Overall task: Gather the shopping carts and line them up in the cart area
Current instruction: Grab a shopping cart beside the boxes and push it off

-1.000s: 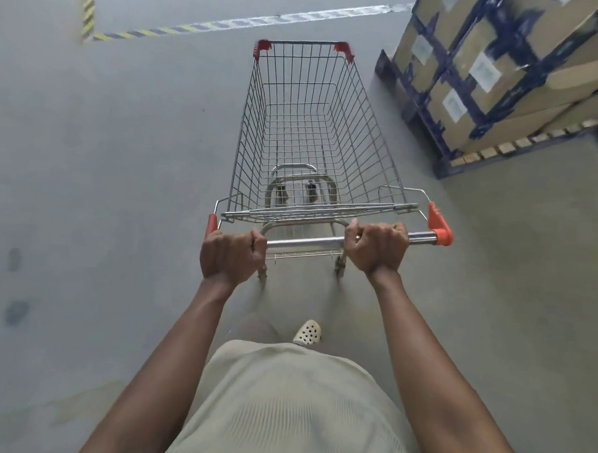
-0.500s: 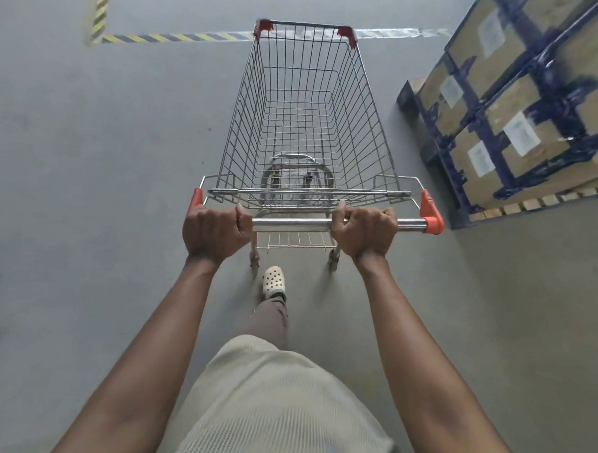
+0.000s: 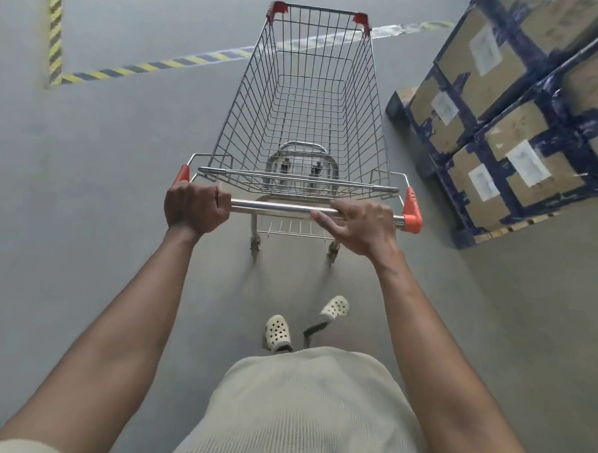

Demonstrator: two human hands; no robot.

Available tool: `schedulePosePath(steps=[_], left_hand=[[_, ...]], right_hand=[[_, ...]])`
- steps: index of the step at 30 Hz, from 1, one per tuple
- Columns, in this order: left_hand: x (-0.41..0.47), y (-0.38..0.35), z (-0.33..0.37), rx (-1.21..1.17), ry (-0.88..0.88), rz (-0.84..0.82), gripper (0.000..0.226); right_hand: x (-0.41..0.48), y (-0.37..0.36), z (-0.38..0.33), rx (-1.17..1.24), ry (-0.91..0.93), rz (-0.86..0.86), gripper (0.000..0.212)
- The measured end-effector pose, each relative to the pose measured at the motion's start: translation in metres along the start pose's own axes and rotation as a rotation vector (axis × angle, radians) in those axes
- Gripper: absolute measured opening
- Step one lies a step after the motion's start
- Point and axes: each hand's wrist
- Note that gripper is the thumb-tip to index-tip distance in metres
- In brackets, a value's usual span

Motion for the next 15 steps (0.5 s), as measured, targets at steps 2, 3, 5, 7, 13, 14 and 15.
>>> schedulePosePath(steps=[2, 3, 5, 7, 13, 14, 15], left_hand=[[0.035, -0.009, 0.004, -0.003, -0.028, 0.003, 0.051], [0.053, -0.014, 0.006, 0.001, -0.042, 0.032, 0.051], [0.090, -0.023, 0.012, -0.010, -0.043, 0.070, 0.049], [0.127, -0.034, 0.019, -0.027, -0.063, 0.111, 0.046], [0.237, -0.064, 0.041, -0.014, -0.050, 0.151, 0.041], [0.255, -0.067, 0.047, -0.010, -0.037, 0.125, 0.041], [0.274, -0.071, 0.054, -0.005, -0.024, 0.097, 0.042]], right_hand=[[0.024, -0.005, 0.022, -0.056, -0.030, 0.091, 0.084], [0.038, -0.010, 0.030, -0.070, -0.057, 0.122, 0.085], [0.069, -0.014, 0.040, -0.084, -0.111, 0.197, 0.082], [0.101, -0.016, 0.047, -0.102, -0.159, 0.327, 0.077], [0.189, -0.009, 0.086, -0.117, -0.187, 0.328, 0.071], [0.205, -0.006, 0.094, -0.116, -0.197, 0.324, 0.070], [0.220, -0.002, 0.102, -0.112, -0.207, 0.316, 0.069]])
Point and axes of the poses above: each hand's wrist, its own x-axis towards the middle knuckle, its own y-axis out of the back of the hand, z = x × y, and after that the axes turned 9 degrees about x, right-handed
